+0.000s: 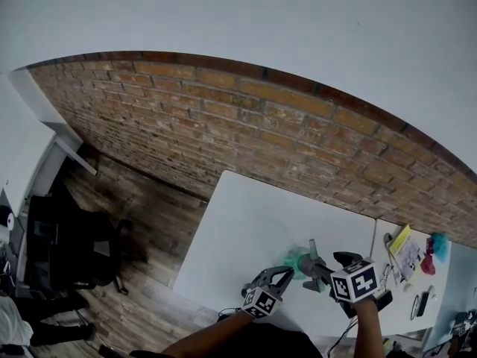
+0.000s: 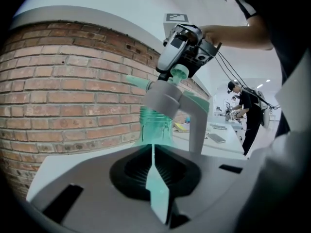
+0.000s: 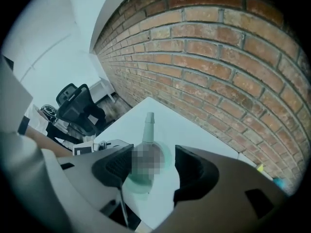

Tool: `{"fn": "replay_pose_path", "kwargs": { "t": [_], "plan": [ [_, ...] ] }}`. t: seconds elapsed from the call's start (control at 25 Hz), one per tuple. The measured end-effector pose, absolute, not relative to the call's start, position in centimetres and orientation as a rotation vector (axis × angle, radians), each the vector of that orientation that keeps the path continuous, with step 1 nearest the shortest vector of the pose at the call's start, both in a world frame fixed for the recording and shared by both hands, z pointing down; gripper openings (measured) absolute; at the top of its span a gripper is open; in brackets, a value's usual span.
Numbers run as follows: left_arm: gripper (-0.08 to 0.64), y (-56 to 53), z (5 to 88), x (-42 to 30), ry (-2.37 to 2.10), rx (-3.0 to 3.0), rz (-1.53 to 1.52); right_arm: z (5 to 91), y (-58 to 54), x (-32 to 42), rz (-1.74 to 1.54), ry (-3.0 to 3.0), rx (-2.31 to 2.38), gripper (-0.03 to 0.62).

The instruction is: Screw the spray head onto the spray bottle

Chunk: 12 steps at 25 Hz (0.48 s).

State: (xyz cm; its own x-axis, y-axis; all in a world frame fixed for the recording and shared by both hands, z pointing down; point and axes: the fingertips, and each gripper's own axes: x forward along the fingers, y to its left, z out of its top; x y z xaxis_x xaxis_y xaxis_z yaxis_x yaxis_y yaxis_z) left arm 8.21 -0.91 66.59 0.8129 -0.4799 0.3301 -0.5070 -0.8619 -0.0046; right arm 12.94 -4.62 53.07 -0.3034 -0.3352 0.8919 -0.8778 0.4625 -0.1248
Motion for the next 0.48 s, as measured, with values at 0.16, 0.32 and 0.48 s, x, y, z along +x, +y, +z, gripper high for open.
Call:
{"fn": "replay_pose_path", "kwargs": {
  "t": [0.16, 0.32, 0.48],
  "plan": [
    [0.002, -1.6, 66.0, 8.0, -0.822, 2.911, 0.479, 52.6, -3.6, 12.5, 0.734, -1.911, 0.996, 0.252],
    [0.002, -2.9, 65.7, 7.4, -0.851, 2.908, 0.474, 52.5, -2.2, 12.9, 0.635, -1.904, 0.990, 0.253],
    [0.002, -4.0, 65.9, 7.3, -0.846, 2.908, 0.475, 54.9, -1.5, 12.8, 0.687, -1.926, 0.947, 0.258]
  ]
}}
